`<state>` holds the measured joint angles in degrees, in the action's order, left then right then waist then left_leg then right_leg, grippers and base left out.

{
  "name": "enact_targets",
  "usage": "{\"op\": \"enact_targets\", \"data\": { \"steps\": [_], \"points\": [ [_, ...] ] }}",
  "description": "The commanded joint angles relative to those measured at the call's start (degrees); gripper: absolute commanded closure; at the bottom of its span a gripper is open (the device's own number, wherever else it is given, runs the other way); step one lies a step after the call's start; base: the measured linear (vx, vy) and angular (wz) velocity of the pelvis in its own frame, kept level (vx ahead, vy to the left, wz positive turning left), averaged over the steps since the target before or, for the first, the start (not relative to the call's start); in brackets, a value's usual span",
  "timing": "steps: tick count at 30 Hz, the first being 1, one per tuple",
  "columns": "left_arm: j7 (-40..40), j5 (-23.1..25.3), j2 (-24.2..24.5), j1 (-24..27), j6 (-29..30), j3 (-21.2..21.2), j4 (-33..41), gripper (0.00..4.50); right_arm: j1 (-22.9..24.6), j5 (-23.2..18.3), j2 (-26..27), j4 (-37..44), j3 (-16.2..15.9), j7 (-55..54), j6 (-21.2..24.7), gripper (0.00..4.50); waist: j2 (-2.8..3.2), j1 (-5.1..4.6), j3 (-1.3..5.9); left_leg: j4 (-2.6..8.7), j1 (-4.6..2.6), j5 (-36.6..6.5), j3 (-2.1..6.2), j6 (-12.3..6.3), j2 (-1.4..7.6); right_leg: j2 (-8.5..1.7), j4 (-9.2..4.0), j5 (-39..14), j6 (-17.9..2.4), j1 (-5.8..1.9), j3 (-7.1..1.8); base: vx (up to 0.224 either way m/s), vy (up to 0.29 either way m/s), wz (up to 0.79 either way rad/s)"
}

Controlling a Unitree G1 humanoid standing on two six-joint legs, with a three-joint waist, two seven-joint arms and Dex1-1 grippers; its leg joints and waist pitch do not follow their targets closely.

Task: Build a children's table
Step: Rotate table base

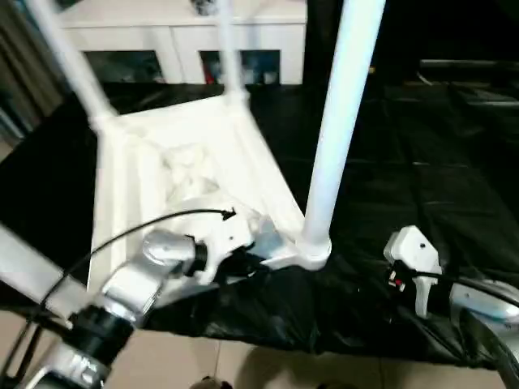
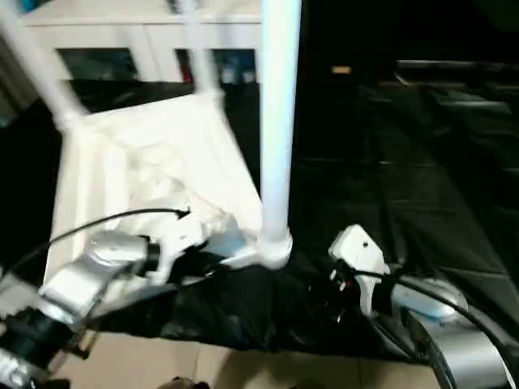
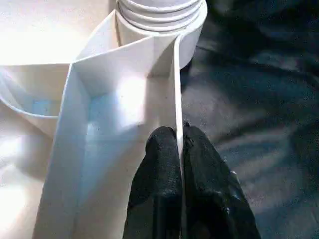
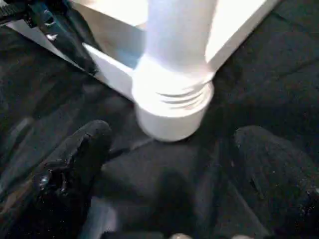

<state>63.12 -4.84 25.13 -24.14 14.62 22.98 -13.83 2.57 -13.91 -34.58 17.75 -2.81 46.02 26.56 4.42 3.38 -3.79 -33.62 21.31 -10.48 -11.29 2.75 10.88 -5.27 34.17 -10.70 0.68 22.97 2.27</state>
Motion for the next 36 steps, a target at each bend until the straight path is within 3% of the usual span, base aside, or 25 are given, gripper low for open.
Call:
{"op": "enact_targets", "data": {
  "steps": [1, 3, 6, 11, 12, 13, 14, 17, 19, 21, 25, 26, 27, 30, 32, 33, 36],
  "points": [
    [4.68, -2.31, -1.14, -1.7, -4.88, 0.99, -2.37, 4.4, -0.33, -0.19, -0.21, 0.06, -0.52, 0.06, -0.6, 0.0, -1.59, -0.28, 2.94, 4.08, -0.83, -13.65, 0.97, -3.07, 1.66, -2.14, -4.93, -18.11, -9.24, -1.68, -1.88, 0.0, 0.0, 0.0],
    [5.19, -2.19, -1.49, -2.6, -6.49, 0.92, -4.34, 4.4, -0.44, -0.15, -0.19, 0.0, -0.64, 0.17, -0.75, 0.0, -1.47, 0.04, 3.13, 4.03, -0.95, -13.42, 0.93, -2.61, 1.85, -2.29, -4.55, -15.85, -10.21, -1.77, -1.95, 0.0, 0.0, 0.0],
    [5.42, -1.25, -2.21, -4.28, -10.77, 0.77, -9.61, 4.4, -0.68, -0.22, -0.05, 0.09, -1.15, 0.41, -0.62, 0.0, -1.76, 0.1, 3.16, 4.0, -0.78, -13.08, 0.87, -2.85, 1.82, -2.43, -4.42, -15.09, -10.56, -1.97, -2.0, 0.0, 0.0, 0.0],
    [6.09, -1.02, -2.26, -5.08, -13.42, -0.46, -13.96, 4.4, -1.13, 0.03, 0.22, -0.2, -1.66, 0.4, -0.81, 0.0, -1.77, 0.07, 3.0, 4.07, -0.62, -13.38, 0.91, -2.92, 1.75, -2.59, -4.69, -17.81, -9.71, -2.0, -1.96, 0.0, 0.0, 0.0],
    [7.63, -1.47, -2.28, -5.34, -13.83, -0.81, -15.14, 4.03, -1.22, 0.07, 0.23, -0.28, -1.76, 0.45, -0.86, 0.0, -1.81, 0.03, 2.94, 4.13, -0.54, -13.52, 0.94, -2.77, 1.75, -2.61, -4.73, -18.59, -9.53, -2.03, -1.95, 0.0, 0.0, 0.0],
    [8.06, -1.48, -2.25, -5.53, -14.37, -0.97, -15.76, 3.91, -1.31, 0.11, 0.2, -0.35, -1.8, 0.49, -0.89, 0.0, -1.8, 0.03, 2.9, 4.14, -0.59, -13.71, 0.9, -2.71, 1.7, -2.57, -4.85, -19.18, -9.41, -1.94, -1.95, 0.0, 0.0, 0.0],
    [8.4, -1.34, -2.2, -5.8, -15.33, -1.15, -16.62, 3.91, -1.43, 0.16, 0.15, -0.44, -1.85, 0.56, -0.94, 0.0, -2.19, 0.0, 2.73, 4.24, -0.55, -14.06, 0.99, -2.66, 1.8, -2.63, -4.8, -19.96, -9.18, -1.91, -2.0, 0.0, 0.0, 0.0],
    [8.65, -1.56, -2.45, -6.38, -16.35, -2.01, -18.25, 3.85, -1.8, 0.32, 0.16, -0.7, -1.97, 0.59, -1.22, 0.0, -1.93, -0.12, 2.65, 4.4, -0.46, -13.98, 1.07, -2.47, 1.93, -2.63, -4.75, -18.79, -9.49, -1.85, -1.99, 0.0, 0.0, 0.0],
    [8.17, -1.04, -2.47, -6.87, -17.78, -2.08, -19.8, 3.48, -2.01, 0.36, 0.2, -0.81, -1.98, 0.54, -1.33, 0.0, -1.76, -0.22, 2.74, 4.35, -0.6, -14.05, 1.05, -2.35, 1.94, -2.57, -4.54, -16.54, -10.07, -1.88, -1.99, 0.0, 0.0, 0.0],
    [8.46, -0.74, -2.44, -7.36, -18.75, -1.85, -21.51, 3.49, -2.15, 0.5, 0.22, -0.89, -2.03, 0.35, -1.52, 0.0, -2.05, -0.31, 2.84, 4.3, -0.6, -13.7, 0.97, -2.56, 1.89, -2.52, -4.45, -14.59, -10.67, -2.02, -1.99, 0.0, 0.0, 0.0],
    [9.48, 1.13, -1.88, -8.08, -20.12, -1.16, -24.37, 3.49, -2.3, 0.54, 0.79, -1.01, -2.09, -0.3, -1.93, 0.0, -2.08, -0.22, 2.77, 4.22, -0.47, -13.11, 0.92, -2.9, 1.87, -2.66, -4.4, -13.8, -11.26, -2.2, -1.98, 0.0, 0.0, 0.0],
    [9.42, 1.3, -1.87, -8.17, -20.21, -1.16, -24.58, 3.79, -2.34, 0.51, 0.86, -1.03, -2.08, -0.34, -1.94, 0.0, -2.05, -0.25, 2.66, 4.29, -0.48, -13.42, 0.9, -2.87, 1.86, -2.69, -4.53, -14.82, -11.13, -2.16, -1.96, 0.0, 0.0, 0.0],
    [9.15, 2.18, -1.78, -8.63, -20.87, -1.26, -25.81, 3.86, -2.53, 0.43, 1.19, -1.07, -2.18, -0.58, -2.0, 0.0, -1.79, -0.19, 2.61, 4.35, -0.56, -14.05, 0.97, -2.63, 1.89, -2.72, -4.62, -15.98, -10.9, -2.08, -1.95, 0.0, 0.0, 0.0],
    [9.72, 2.28, -1.7, -9.03, -21.21, -1.39, -26.86, 3.91, -2.95, 0.57, 1.68, -1.38, -2.55, -0.93, -2.25, 0.0, -1.95, -0.31, 2.3, 4.68, -0.67, -16.7, 1.06, -1.58, 1.96, -2.74, -4.97, -20.24, -10.11, -1.93, -1.97, 0.0, 0.0, 0.0],
    [10.29, 2.61, -1.37, -9.25, -20.71, -0.91, -27.21, 4.2, -3.53, 0.8, 2.13, -2.02, -3.04, -1.16, -2.56, 0.0, -1.91, -0.43, 2.22, 4.85, -0.73, -17.92, 1.17, -0.96, 2.0, -2.78, -5.11, -21.91, -9.73, -1.85, -1.99, 0.0, 0.0, 0.0],
    [10.44, 2.79, -1.17, -9.23, -20.57, -0.72, -27.2, 4.27, -3.98, 1.0, 2.44, -2.42, -3.48, -1.22, -2.84, 0.0, -1.51, -0.46, 2.12, 4.94, -0.77, -18.87, 1.27, -0.54, 2.01, -2.84, -5.16, -22.79, -9.55, -1.77, -2.02, 0.0, 0.0, 0.0],
    [10.99, 3.07, -0.93, -9.05, -20.27, -0.51, -27.11, 4.33, -5.22, 1.86, 3.21, -3.69, -4.63, -1.55, -3.69, 0.0, -1.8, -0.68, 2.02, 5.0, -1.04, -20.49, 1.27, -0.04, 1.87, -2.82, -5.57, -25.83, -8.84, -1.54, -2.05, 0.0, 0.0, 0.0]
  ]
}}
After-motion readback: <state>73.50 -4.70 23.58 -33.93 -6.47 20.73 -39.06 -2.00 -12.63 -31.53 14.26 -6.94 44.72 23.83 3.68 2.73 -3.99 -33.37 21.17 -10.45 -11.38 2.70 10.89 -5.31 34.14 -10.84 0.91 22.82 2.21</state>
